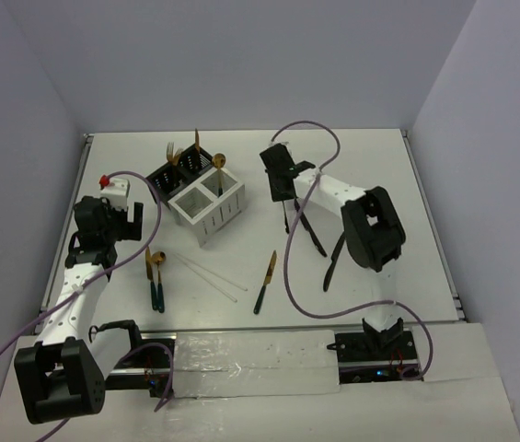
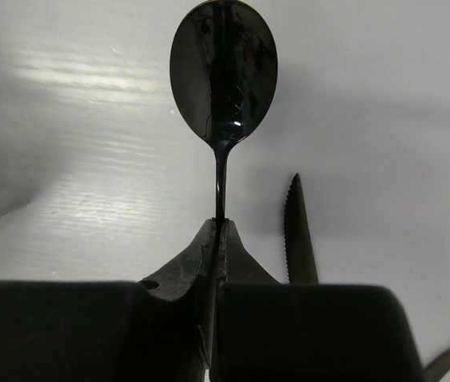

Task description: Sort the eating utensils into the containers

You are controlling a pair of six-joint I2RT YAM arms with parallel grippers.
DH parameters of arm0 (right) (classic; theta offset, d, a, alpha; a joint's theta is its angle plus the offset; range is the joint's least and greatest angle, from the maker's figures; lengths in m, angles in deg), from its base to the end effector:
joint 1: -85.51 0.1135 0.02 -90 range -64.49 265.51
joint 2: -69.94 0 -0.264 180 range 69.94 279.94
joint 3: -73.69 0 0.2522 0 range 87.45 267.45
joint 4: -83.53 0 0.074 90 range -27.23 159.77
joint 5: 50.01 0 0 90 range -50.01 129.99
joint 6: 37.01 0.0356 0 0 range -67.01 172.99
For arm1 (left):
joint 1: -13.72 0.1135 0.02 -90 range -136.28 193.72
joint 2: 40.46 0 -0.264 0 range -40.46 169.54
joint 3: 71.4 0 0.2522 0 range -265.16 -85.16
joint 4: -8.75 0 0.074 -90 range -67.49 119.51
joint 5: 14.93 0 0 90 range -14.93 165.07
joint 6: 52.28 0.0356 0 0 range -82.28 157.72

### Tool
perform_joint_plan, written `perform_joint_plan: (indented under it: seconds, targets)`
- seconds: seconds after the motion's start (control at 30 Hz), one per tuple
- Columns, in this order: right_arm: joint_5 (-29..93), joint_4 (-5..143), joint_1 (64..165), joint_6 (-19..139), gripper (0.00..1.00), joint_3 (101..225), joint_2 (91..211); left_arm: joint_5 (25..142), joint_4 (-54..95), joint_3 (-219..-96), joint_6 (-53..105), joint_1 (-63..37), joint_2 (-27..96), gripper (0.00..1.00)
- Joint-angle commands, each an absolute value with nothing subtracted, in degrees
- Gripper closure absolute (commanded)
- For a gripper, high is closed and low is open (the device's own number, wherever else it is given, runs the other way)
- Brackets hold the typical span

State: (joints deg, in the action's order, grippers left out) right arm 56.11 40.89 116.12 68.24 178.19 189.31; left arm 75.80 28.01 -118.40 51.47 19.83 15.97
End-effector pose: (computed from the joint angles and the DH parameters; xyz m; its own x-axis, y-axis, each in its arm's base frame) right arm 0.3935 0.2213 0.1876 -0.7953 -0.1769 -0.5798 -0.1572 0.9839 -0.0847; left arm 0.2178 0.0229 0.2395 -0.4863 0.1870 -0.8535 0.0209 0.9790 0.2026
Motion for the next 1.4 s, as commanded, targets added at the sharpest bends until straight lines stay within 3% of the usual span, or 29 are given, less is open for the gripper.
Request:
perform_joint_plan:
  seconds: [0.0, 0.2, 0.37, 0.67, 1.37]
  targets:
    - [61.4, 59.0, 117.8, 65.7, 1.00, 172.4, 175.2, 76.7, 26.4, -118.6, 51.4, 20.3, 14.5, 0.02]
    - [67.5, 82.2, 123.0, 58.3, 1.00, 161.7, 164.3, 76.1, 25.9, -118.6, 51.3, 20.4, 15.5, 0.02]
    - [70.9, 94.1, 128.7, 54.4, 1.00, 162.2, 164.5, 75.5, 24.6, -117.5, 51.7, 20.4, 14.2, 0.02]
    - [69.2, 106.0, 130.5, 59.6, 1.00, 165.8, 169.5, 75.8, 24.2, -117.1, 52.0, 20.6, 14.5, 0.01]
    - [68.6, 112.1, 131.8, 62.6, 1.00, 167.7, 176.7, 75.9, 24.4, -118.3, 51.8, 20.6, 16.9, 0.01]
